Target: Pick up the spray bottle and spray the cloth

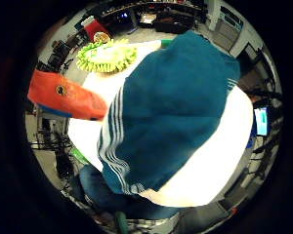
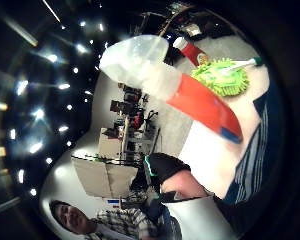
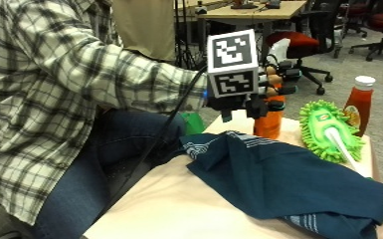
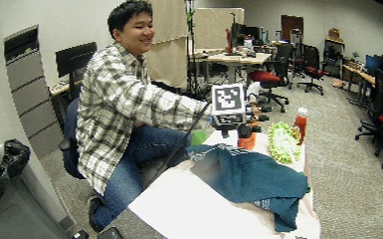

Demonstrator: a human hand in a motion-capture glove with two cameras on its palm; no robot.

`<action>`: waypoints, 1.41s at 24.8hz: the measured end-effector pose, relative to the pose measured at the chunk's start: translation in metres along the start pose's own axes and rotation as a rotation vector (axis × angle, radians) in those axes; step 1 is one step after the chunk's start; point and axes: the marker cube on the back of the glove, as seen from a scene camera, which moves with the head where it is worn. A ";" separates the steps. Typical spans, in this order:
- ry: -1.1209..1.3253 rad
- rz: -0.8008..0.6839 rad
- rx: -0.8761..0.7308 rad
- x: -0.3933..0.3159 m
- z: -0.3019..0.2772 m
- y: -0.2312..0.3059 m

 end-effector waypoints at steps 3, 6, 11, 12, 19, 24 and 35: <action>0.207 -0.041 -0.018 0.026 -0.030 0.036; 0.391 -0.060 -0.040 0.054 -0.063 0.082; 0.525 -0.060 -0.073 0.083 -0.098 0.172; 0.537 -0.055 -0.073 0.086 -0.102 0.193; 0.611 -0.035 -0.109 0.080 -0.085 0.352; 0.593 -0.001 -0.126 0.070 -0.059 0.439; 0.565 0.127 -0.192 0.099 -0.018 0.504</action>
